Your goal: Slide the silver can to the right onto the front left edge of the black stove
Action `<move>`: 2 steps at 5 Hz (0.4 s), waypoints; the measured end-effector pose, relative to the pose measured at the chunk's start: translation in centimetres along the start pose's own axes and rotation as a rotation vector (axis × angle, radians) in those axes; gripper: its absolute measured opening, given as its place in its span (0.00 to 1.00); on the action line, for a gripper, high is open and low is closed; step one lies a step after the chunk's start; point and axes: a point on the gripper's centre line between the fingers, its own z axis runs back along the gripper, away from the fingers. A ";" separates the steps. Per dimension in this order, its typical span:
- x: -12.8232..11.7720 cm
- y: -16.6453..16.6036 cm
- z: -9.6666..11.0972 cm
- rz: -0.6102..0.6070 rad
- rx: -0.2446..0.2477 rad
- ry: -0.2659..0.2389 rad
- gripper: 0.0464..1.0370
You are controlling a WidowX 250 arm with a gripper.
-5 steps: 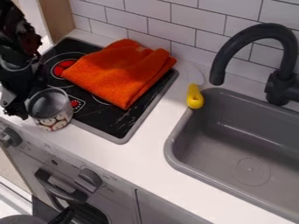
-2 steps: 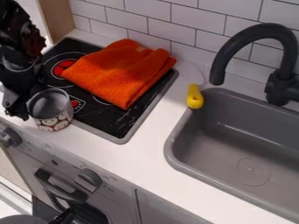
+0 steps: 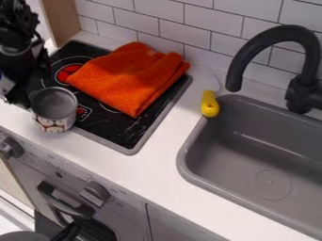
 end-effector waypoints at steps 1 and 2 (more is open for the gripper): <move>1.4 -0.3 -0.7 -0.010 0.007 -0.005 0.96; 2.0 0.3 -1.3 -0.042 0.023 -0.018 0.96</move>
